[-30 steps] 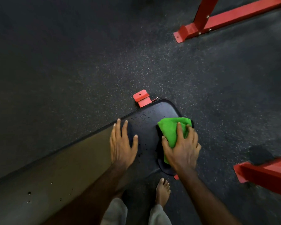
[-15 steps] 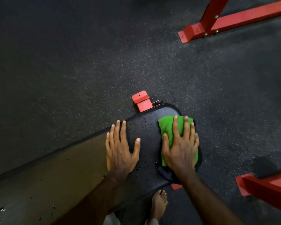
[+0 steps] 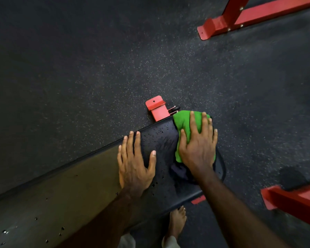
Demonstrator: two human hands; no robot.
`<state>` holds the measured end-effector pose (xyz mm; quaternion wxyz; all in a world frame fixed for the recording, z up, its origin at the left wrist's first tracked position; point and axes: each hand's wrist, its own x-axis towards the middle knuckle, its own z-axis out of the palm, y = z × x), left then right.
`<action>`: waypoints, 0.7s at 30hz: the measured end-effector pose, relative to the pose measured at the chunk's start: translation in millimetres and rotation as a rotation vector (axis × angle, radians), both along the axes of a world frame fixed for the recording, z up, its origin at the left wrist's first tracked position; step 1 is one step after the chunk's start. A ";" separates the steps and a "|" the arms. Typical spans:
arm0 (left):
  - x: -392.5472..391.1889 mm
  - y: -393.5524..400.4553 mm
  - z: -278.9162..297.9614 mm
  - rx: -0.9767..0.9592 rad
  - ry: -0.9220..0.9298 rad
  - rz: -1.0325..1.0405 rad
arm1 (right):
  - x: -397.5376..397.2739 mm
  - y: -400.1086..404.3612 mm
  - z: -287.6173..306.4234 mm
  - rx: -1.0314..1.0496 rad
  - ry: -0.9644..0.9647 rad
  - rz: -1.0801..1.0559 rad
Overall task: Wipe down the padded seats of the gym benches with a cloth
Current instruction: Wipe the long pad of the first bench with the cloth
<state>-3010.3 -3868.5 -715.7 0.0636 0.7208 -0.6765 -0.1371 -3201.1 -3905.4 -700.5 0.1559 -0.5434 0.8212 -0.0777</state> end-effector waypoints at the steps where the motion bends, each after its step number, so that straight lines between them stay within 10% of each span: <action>1: 0.6 0.2 -1.3 0.001 -0.005 -0.001 | 9.0 -2.2 0.2 0.009 -0.009 -0.035; 6: 1.4 0.8 0.0 0.000 0.008 0.005 | 10.4 40.5 7.3 -0.019 0.002 0.552; 12: 0.7 0.5 -1.9 0.003 0.005 0.004 | -6.0 -35.9 -4.1 -0.043 -0.043 -0.059; 18: 1.1 0.3 -2.0 -0.023 0.022 0.016 | -2.3 15.9 3.5 -0.034 0.009 0.652; 21: 0.3 0.8 -1.8 -0.036 0.038 0.015 | -23.2 -16.7 -4.0 -0.039 0.041 0.473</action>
